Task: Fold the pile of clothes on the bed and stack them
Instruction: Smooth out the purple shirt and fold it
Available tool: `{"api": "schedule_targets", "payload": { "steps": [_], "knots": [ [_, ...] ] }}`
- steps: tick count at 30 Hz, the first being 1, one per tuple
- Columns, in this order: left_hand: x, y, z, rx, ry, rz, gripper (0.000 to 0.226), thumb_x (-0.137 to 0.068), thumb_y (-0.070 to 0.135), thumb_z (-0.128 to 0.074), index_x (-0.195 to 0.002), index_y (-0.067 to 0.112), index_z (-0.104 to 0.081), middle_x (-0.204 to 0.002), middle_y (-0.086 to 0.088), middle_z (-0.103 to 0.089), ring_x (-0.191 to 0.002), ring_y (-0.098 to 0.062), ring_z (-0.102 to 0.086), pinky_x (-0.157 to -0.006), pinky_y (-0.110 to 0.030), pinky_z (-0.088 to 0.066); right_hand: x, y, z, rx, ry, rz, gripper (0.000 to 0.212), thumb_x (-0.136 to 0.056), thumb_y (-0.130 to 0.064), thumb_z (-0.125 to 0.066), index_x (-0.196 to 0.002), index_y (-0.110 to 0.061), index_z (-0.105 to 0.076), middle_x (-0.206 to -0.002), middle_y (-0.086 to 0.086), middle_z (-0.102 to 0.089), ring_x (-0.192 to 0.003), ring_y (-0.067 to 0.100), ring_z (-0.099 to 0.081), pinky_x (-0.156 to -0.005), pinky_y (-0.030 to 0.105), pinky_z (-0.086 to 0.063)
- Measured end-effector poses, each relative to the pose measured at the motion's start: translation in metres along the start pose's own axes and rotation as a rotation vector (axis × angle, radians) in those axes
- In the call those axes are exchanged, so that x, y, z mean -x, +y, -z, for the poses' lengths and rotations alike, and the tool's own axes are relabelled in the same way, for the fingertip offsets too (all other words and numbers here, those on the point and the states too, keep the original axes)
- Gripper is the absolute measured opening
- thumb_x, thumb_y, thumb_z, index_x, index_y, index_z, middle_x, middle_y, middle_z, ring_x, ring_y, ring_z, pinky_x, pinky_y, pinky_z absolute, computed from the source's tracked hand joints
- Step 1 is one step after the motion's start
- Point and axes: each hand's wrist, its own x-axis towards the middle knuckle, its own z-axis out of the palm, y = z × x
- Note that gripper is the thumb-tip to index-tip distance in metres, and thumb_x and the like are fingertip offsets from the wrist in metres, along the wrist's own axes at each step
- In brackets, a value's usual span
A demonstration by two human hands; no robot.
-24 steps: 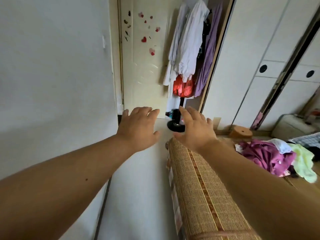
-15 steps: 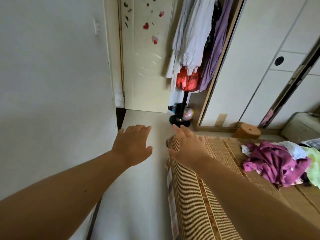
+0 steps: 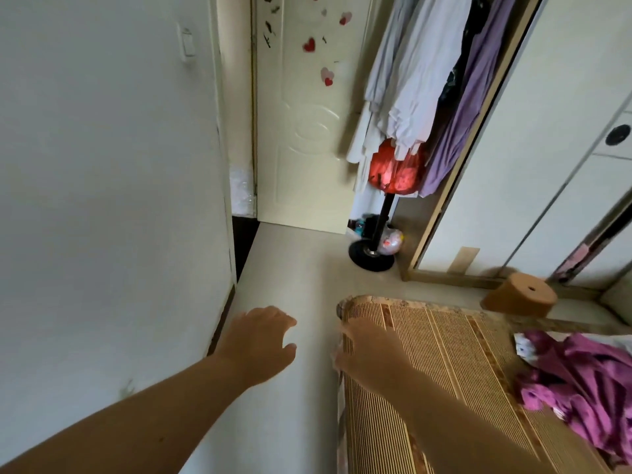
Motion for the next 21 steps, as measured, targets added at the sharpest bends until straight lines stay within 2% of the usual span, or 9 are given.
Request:
{"api": "schedule_targets", "payload": {
  "steps": [5,7,11,18,21],
  "knots": [
    [-0.086,-0.052,-0.002,0.004,-0.062,0.004,0.051,-0.093,0.048,-0.043,-0.142,0.031,-0.04,-0.145,0.008,-0.044,-0.131,-0.013,-0.04,-0.112,-0.036,-0.027,-0.086,0.004,-0.006,-0.017,-0.026,-0.044,0.058,-0.088,-0.048,-0.052,-0.142,-0.032,-0.038,-0.146,-0.011,-0.042,-0.135,0.01,-0.037,-0.113,0.046,-0.024],
    [-0.125,-0.073,0.007,-0.009,-0.083,-0.004,0.052,-0.093,0.047,-0.042,-0.142,0.031,-0.039,-0.144,0.006,-0.045,-0.131,-0.015,-0.041,-0.111,-0.037,-0.028,-0.126,0.006,-0.001,-0.012,-0.028,-0.067,0.058,-0.089,-0.049,-0.051,-0.143,-0.032,-0.037,-0.147,-0.01,-0.041,-0.135,0.011,-0.037,-0.113,0.045,-0.027],
    [-0.196,-0.109,0.026,-0.007,-0.112,-0.03,0.052,-0.094,0.046,-0.044,-0.143,0.029,-0.039,-0.142,0.003,-0.047,-0.129,-0.018,-0.043,-0.109,-0.038,-0.031,-0.197,0.01,0.011,-0.031,-0.033,-0.138,0.049,-0.09,-0.048,-0.051,-0.135,-0.03,-0.048,-0.139,-0.005,-0.05,-0.124,0.013,-0.049,-0.106,0.042,-0.039],
    [-0.302,-0.131,0.023,0.021,-0.161,-0.101,0.049,-0.094,0.044,-0.046,-0.14,0.029,-0.044,-0.144,0.006,-0.047,-0.132,-0.015,-0.041,-0.111,-0.036,-0.03,-0.284,0.027,0.013,-0.087,-0.085,-0.225,0.044,-0.09,-0.048,-0.054,-0.13,-0.031,-0.053,-0.131,-0.004,-0.057,-0.115,0.014,-0.055,-0.104,0.043,-0.04],
    [-0.351,-0.129,0.016,0.022,-0.177,-0.144,0.049,-0.093,0.044,-0.046,-0.14,0.029,-0.045,-0.143,0.007,-0.048,-0.132,-0.013,-0.042,-0.111,-0.036,-0.03,-0.322,0.045,0.015,-0.118,-0.108,-0.24,0.045,-0.09,-0.048,-0.054,-0.131,-0.03,-0.052,-0.131,-0.003,-0.057,-0.116,0.014,-0.054,-0.106,0.044,-0.039]
  ]
}}
